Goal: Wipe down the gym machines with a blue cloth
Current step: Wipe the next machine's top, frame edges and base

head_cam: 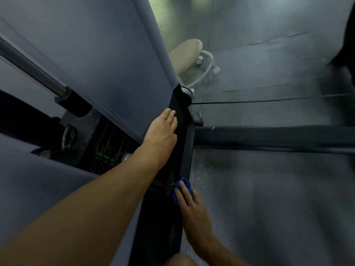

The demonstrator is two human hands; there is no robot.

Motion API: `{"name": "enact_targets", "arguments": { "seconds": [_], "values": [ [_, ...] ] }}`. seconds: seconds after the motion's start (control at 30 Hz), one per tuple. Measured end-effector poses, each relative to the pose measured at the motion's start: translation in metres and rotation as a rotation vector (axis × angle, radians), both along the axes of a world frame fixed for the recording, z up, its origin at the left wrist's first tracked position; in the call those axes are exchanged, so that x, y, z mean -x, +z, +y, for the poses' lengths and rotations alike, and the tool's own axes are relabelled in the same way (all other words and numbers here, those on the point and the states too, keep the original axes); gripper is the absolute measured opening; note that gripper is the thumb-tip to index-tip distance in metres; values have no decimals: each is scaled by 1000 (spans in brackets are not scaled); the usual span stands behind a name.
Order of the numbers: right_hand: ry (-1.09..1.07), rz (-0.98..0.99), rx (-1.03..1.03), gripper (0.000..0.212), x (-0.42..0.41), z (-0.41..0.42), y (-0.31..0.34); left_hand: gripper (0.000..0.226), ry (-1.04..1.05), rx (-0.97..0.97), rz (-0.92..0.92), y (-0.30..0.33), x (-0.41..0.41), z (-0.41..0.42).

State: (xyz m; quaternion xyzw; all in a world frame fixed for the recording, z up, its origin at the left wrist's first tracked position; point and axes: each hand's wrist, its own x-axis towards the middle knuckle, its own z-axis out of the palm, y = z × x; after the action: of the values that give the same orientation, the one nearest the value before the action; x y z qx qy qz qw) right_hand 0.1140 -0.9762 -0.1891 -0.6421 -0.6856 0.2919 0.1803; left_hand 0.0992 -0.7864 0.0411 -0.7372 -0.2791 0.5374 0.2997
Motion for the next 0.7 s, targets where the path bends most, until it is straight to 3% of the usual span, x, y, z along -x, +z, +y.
{"name": "enact_targets", "arguments": {
  "seconds": [0.2, 0.3, 0.4, 0.53, 0.7],
  "values": [
    [-208, 218, 9, 85, 3, 36, -13, 83, 22, 9, -43, -4, -2, 3],
    [-162, 115, -94, 83, -15, 74, -16, 83, 45, 14, -46, -8, -3, 6],
    [-105, 33, -37, 87, -30, 124, -3, 84, 48, 25, -41, -11, -4, 8],
    [-144, -64, 3, 74, -57, 203, 18, 87, 50, 47, -16, -13, -2, 7],
    [-183, -7, 38, 76, -54, 208, 13, 94, 72, 56, 1, -13, 0, 6]
  ]
}}
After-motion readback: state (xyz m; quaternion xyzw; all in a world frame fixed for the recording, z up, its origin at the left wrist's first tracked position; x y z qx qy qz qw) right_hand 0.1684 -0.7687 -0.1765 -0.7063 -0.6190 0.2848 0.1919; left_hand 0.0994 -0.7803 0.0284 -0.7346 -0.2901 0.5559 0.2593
